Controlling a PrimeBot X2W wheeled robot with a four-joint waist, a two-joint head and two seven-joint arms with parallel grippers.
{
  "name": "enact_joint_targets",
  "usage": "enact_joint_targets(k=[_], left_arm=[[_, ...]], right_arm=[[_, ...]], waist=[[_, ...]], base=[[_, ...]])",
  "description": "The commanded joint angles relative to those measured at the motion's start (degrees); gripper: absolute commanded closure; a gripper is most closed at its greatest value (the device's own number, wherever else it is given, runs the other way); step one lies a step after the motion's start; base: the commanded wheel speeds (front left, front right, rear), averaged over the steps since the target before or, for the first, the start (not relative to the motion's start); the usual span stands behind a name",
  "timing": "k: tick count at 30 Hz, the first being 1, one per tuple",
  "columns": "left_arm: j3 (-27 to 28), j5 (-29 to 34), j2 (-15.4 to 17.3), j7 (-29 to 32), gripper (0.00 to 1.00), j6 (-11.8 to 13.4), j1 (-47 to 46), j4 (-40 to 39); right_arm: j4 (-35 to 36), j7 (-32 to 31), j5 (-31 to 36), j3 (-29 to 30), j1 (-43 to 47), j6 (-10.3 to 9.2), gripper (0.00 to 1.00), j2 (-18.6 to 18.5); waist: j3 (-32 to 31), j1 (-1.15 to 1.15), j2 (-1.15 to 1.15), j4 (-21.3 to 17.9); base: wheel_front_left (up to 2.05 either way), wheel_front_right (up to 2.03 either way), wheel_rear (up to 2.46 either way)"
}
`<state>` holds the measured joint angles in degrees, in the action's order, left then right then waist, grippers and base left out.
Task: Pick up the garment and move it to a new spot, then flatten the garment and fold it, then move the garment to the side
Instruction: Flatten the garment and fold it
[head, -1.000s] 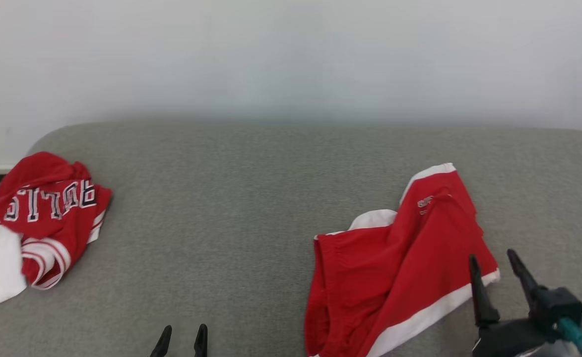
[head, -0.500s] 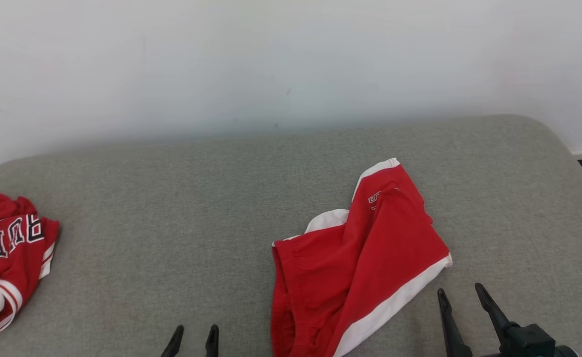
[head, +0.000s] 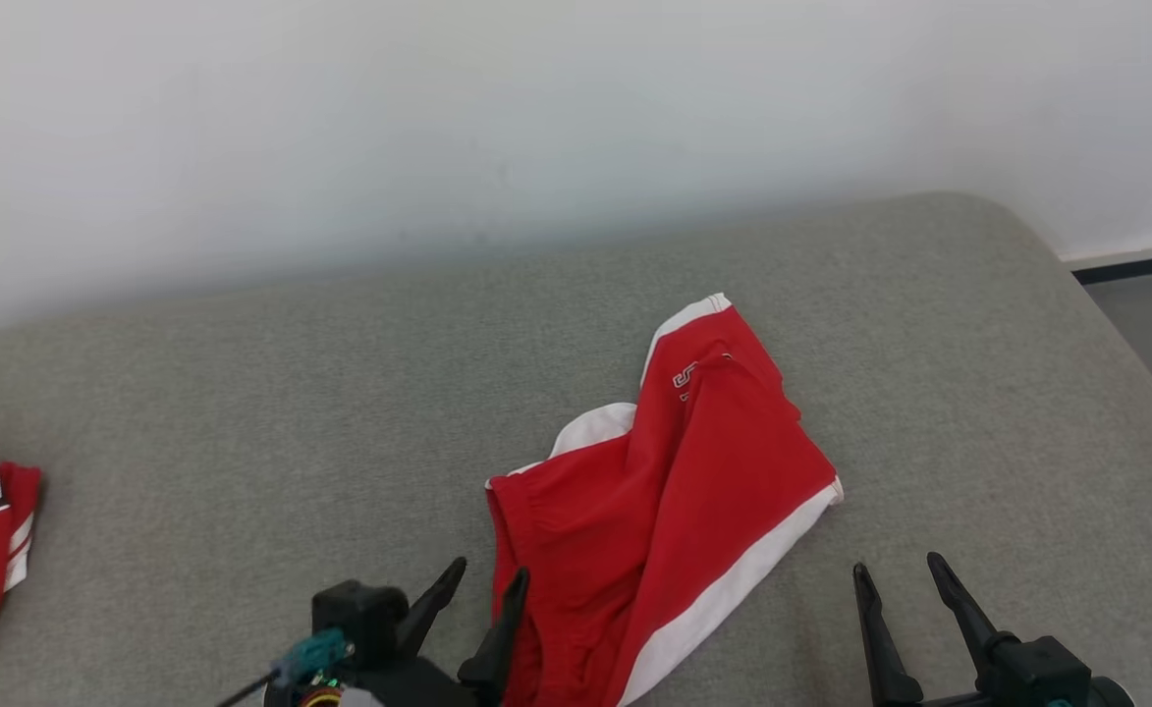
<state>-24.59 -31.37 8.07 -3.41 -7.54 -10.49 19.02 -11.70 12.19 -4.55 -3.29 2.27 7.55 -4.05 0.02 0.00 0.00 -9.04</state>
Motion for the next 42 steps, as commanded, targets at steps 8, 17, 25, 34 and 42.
enact_joint_targets(k=[8, 17, 25, 34, 42], left_arm=[[-3.2, -3.8, 1.0, 6.5, 0.00, 0.1, -6.0, 5.9], [-5.3, -5.7, 1.6, 10.6, 0.00, 0.3, -5.4, 7.6], [-6.0, -7.3, 1.8, 14.8, 0.00, 0.8, -3.9, 5.0], [-6.1, -8.9, 1.4, 16.5, 0.00, 1.4, -3.9, 4.3], [-5.8, -9.6, 1.1, 17.1, 0.00, 1.3, -5.6, 5.2]], right_arm=[[0.2, 0.4, -0.8, -0.2, -1.0, -0.13, 0.00, 0.5], [0.0, 0.8, -0.6, 0.9, -0.9, -0.14, 0.00, 0.7], [-0.4, 0.9, -0.5, 0.6, -0.8, -0.14, 0.00, 0.9], [-0.4, 0.7, -0.7, -0.1, -1.4, -0.14, 0.00, 0.9], [-0.5, 1.0, -1.1, -0.1, -1.9, -0.14, 0.00, 1.0]], waist=[[3.0, 0.00, 0.00, -4.4], [4.0, 0.00, 0.00, -4.8], [3.5, 0.00, 0.00, -4.0], [3.5, 0.00, 0.00, -4.3], [4.4, 0.00, 0.00, -5.1]], base=[[0.00, 0.00, 0.00], [0.00, 0.00, 0.00], [0.00, 0.00, 0.00], [0.00, 0.00, 0.00], [0.00, 0.00, 0.00]])
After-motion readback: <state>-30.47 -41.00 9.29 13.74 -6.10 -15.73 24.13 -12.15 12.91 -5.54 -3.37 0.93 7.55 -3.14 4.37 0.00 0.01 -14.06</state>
